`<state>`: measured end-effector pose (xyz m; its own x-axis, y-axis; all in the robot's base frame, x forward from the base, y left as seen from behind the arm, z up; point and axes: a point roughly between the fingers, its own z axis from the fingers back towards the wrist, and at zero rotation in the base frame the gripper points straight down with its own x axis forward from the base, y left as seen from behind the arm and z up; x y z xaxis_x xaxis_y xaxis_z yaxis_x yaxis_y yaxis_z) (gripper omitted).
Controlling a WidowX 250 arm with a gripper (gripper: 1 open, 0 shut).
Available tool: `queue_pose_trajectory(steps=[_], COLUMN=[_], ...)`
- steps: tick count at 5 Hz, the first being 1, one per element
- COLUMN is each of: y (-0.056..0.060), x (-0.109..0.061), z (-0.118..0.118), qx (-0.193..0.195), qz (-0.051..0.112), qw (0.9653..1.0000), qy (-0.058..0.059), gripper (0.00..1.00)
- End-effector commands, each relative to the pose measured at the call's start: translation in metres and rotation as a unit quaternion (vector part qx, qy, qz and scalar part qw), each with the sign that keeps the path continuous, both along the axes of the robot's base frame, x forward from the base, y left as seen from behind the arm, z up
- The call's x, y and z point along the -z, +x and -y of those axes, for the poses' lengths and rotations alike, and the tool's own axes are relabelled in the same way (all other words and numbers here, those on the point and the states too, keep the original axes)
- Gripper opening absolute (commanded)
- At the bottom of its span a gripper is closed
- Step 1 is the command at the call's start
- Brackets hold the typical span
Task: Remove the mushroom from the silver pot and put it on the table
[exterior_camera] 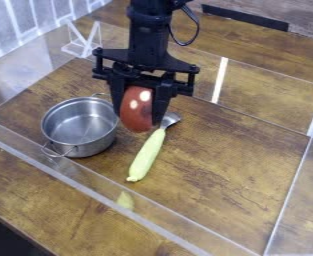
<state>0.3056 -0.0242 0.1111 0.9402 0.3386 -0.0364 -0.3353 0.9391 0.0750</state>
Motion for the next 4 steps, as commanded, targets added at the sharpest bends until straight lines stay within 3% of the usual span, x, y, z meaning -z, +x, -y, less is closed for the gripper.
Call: queue_pose_trajectory(steps=[1, 2, 3, 4], y=[0.003, -0.001, 0.010, 0.015], x=[-0.004, -0.004, -0.001, -0.010], z=[0.004, 0.007, 0.024, 0.042], qx=[-0.002, 0.024, 0.018, 0.000], qz=[0.018, 0.016, 0.023, 0.028], qw=[0.9998, 0.9996, 0.9996, 0.9995], qy=[0.003, 0.005, -0.006, -0.016], gripper=[0.00, 0.00, 0.00, 0.00])
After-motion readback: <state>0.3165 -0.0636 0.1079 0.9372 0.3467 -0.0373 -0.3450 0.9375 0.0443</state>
